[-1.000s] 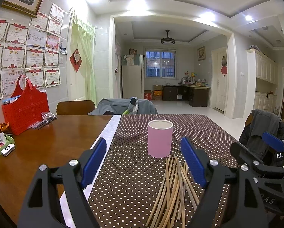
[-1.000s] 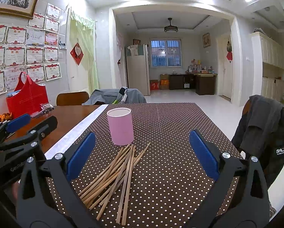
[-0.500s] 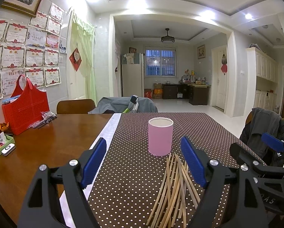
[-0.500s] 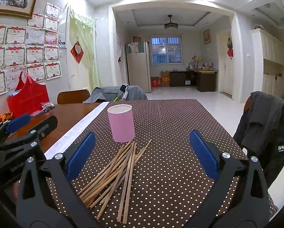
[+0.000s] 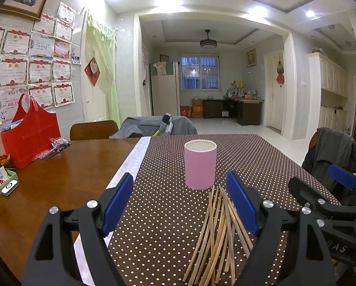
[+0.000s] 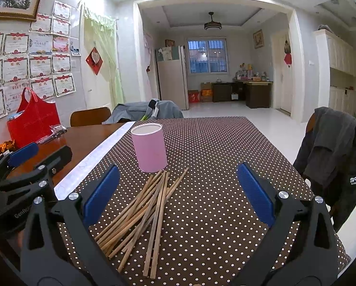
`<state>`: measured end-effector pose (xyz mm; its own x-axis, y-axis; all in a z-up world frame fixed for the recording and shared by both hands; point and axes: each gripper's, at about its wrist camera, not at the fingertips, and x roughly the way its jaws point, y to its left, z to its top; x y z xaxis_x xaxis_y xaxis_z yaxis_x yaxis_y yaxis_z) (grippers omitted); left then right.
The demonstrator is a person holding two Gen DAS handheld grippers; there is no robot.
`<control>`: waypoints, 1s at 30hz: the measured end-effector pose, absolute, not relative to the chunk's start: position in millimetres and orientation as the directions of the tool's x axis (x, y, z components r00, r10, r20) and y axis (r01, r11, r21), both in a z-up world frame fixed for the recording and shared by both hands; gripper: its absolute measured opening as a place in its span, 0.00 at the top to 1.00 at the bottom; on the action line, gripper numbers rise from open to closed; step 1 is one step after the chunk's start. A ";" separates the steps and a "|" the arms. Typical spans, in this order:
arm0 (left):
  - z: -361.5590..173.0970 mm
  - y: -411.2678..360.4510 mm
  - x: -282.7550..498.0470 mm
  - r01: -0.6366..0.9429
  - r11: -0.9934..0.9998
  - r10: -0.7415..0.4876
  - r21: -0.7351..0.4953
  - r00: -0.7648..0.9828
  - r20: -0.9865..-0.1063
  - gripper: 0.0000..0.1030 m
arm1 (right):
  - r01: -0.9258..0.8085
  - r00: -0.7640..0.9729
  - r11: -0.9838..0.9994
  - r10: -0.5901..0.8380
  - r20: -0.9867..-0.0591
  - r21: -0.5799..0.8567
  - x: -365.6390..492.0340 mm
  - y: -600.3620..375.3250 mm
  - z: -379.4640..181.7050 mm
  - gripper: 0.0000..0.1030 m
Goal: Organize utensils
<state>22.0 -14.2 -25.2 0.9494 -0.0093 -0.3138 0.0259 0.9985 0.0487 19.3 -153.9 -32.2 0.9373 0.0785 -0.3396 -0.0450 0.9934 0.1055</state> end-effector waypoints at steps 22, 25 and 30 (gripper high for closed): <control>-91.5 5.2 116.7 0.152 0.988 -0.099 0.015 0.714 -0.693 0.23 | -0.021 0.768 0.995 0.077 -0.636 0.096 86.7 -175.6 -94.5 0.06; -106.4 -0.5 128.4 0.197 0.978 -0.087 0.067 0.679 -0.729 0.23 | -0.040 0.748 0.995 0.088 -0.657 0.088 93.2 -173.3 -100.3 0.06; -122.4 -11.3 142.6 0.273 0.954 -0.076 0.125 0.624 -0.778 0.23 | -0.057 0.731 0.996 0.086 -0.677 0.065 101.5 -168.6 -106.4 0.06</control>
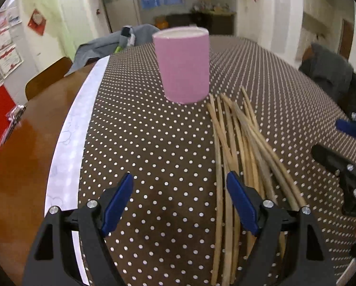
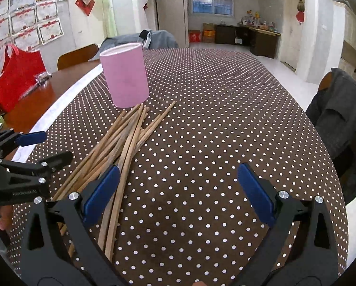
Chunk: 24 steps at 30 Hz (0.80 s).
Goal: Organize utensils
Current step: 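Move both tools down toward the pile of wooden chopsticks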
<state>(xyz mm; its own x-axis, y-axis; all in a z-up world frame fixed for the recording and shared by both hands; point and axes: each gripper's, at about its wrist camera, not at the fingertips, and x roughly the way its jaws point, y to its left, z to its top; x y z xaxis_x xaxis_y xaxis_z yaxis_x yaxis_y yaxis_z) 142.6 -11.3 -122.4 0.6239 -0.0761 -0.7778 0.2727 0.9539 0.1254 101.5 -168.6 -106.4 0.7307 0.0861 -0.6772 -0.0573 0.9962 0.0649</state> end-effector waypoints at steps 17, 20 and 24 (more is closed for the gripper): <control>-136.0 -32.0 180.8 0.350 0.912 -0.025 0.213 0.567 -0.824 0.23 | -0.088 0.685 0.995 0.099 -0.722 0.053 126.6 -160.6 -116.8 0.06; -138.9 -30.1 185.1 0.346 0.914 -0.019 0.212 0.558 -0.830 0.23 | -0.104 0.677 0.993 0.113 -0.727 0.057 131.8 -158.3 -116.7 0.06; -138.9 -28.2 193.5 0.342 0.922 -0.033 0.184 0.542 -0.840 0.23 | -0.115 0.664 0.992 0.109 -0.740 0.043 140.8 -153.8 -120.3 0.06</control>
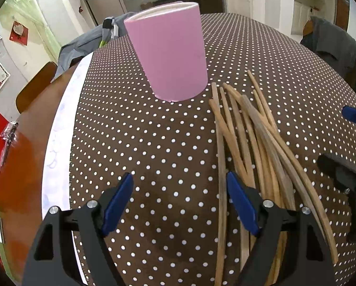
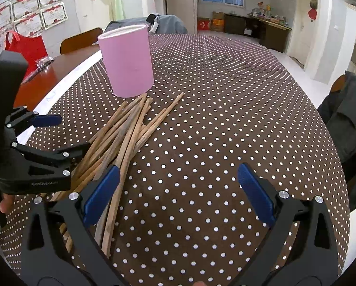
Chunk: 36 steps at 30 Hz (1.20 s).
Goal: Organize utensils
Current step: 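Move both tools down toward the pile of wooden chopsticks, then grasp one wooden chopstick with the left tool while the right tool grasps another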
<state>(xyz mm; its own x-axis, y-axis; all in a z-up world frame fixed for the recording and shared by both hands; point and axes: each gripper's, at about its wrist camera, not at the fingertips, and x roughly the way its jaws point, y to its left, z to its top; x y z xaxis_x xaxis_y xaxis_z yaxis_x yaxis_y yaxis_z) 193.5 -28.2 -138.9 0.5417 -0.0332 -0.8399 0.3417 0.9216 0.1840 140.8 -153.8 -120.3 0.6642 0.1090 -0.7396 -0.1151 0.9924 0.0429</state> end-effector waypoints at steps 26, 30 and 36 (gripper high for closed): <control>-134.5 -28.9 224.4 0.323 0.946 -0.118 0.026 0.416 -0.902 0.86 | -0.225 0.437 0.974 0.115 -0.892 0.016 219.9 -139.1 -135.4 0.37; -133.9 -35.7 228.7 0.331 0.942 -0.099 0.048 0.412 -0.906 0.86 | -0.223 0.401 0.973 0.140 -0.905 0.052 232.6 -152.0 -133.2 0.69; -132.9 -37.2 225.0 0.330 0.944 -0.124 0.027 0.426 -0.896 0.92 | -0.221 0.383 0.970 0.178 -0.907 0.097 250.8 -179.8 -129.6 0.85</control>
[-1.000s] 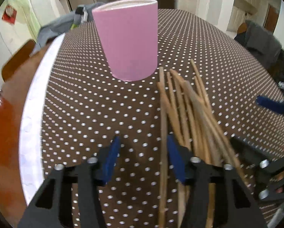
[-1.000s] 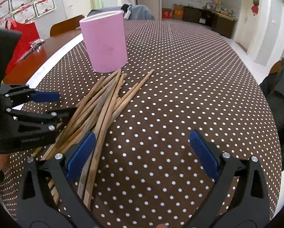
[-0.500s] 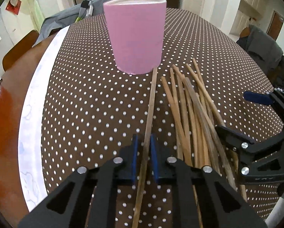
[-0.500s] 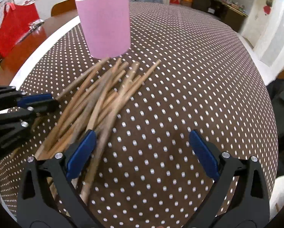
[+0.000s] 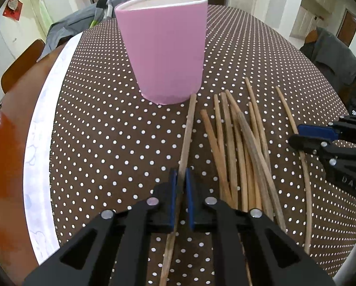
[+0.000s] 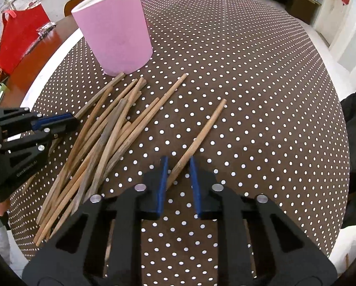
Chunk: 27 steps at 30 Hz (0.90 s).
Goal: Organize utensils
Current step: 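Grasp one wooden chopstick with the left tool while the right tool grasps another, then lift both held chopsticks and lower them upright into the pink cup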
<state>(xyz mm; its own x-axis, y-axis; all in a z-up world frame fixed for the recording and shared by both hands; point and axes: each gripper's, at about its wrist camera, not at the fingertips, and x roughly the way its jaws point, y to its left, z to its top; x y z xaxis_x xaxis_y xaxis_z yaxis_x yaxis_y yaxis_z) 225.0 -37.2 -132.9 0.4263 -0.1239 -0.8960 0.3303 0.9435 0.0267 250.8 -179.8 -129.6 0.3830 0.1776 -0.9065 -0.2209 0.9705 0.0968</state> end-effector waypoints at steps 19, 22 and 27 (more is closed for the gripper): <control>-56.2 -14.9 150.4 0.391 0.907 -0.401 -0.153 0.697 -0.595 0.94 | -0.249 0.570 0.917 0.399 -0.719 0.312 232.5 -258.0 -80.1 0.93; -37.3 -17.9 153.2 0.407 0.898 -0.432 -0.166 0.748 -0.503 0.94 | -0.272 0.622 0.909 0.416 -0.663 0.315 232.6 -267.4 -58.6 0.94; -11.8 -21.0 161.4 0.413 0.894 -0.448 -0.175 0.817 -0.362 0.94 | -0.314 0.686 0.895 0.444 -0.577 0.316 239.8 -268.0 -23.4 0.94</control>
